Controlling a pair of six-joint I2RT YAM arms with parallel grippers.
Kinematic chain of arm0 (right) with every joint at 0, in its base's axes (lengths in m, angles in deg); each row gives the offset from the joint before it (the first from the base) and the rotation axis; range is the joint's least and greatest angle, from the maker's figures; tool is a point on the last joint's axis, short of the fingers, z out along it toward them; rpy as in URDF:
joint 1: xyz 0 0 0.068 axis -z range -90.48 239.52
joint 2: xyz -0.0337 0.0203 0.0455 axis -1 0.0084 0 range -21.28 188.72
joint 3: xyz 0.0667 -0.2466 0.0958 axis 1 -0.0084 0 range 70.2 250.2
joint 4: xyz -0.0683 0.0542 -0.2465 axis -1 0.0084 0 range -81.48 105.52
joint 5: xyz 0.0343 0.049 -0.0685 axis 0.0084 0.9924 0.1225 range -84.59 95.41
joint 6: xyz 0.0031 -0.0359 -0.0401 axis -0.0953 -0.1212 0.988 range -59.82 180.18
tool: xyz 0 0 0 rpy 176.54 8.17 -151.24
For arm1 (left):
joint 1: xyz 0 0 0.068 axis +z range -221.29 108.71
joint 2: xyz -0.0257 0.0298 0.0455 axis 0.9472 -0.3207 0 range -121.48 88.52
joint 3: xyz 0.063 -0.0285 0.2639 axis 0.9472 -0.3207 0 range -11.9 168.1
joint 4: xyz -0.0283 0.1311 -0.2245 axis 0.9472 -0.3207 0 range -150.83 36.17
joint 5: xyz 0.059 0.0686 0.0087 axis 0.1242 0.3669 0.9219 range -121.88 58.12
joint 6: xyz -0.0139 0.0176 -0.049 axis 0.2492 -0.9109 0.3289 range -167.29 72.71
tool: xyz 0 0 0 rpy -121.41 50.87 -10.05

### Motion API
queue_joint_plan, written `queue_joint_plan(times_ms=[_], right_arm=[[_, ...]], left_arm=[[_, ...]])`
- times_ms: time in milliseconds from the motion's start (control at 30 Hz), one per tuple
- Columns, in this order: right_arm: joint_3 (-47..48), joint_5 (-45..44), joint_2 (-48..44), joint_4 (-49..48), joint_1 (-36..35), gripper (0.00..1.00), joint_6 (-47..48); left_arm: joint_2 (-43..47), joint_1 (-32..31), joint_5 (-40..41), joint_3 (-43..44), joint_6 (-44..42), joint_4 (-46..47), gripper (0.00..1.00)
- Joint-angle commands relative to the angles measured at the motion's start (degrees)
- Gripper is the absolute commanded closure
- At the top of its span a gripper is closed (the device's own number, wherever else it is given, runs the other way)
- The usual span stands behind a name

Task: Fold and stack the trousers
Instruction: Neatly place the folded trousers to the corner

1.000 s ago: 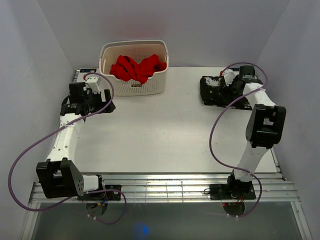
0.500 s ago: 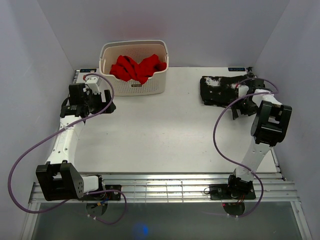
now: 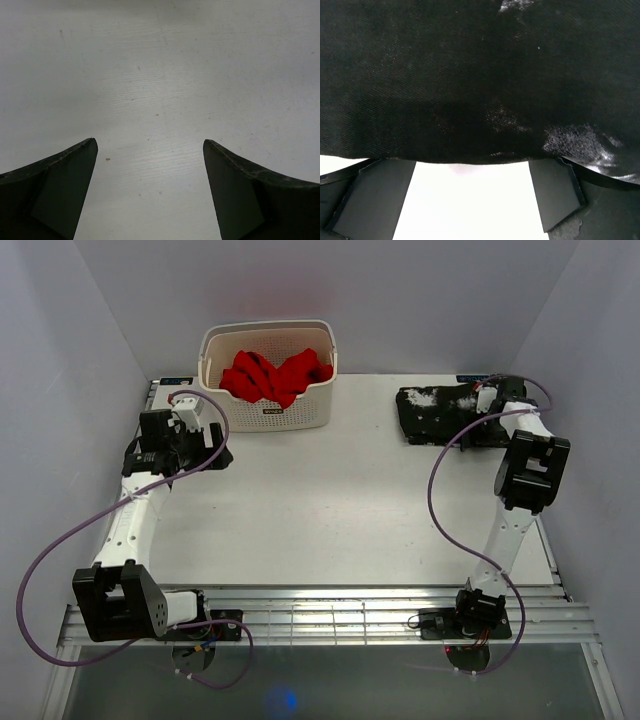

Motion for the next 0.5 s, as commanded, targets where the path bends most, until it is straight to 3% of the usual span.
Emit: queue_joint_plan(times_ms=[0, 333, 467], right_arm=[[3.03, -0.87, 5.73, -2.8, -1.57, 0.05, -0.68], [10.68, -0.25, 9.17, -1.92, -4.99, 0.07, -4.9], [9.28, 1.42, 4.63, -0.69, -5.35, 0.07, -7.18]], left_arm=[[1.67, 0.4, -0.4, -0.12, -0.09, 0.3, 0.02], [0.62, 0.67, -0.13, 0.05, 0.43, -0.66, 0.02], [0.44, 1.02, -1.45, 1.45, 0.0, -3.11, 0.02]])
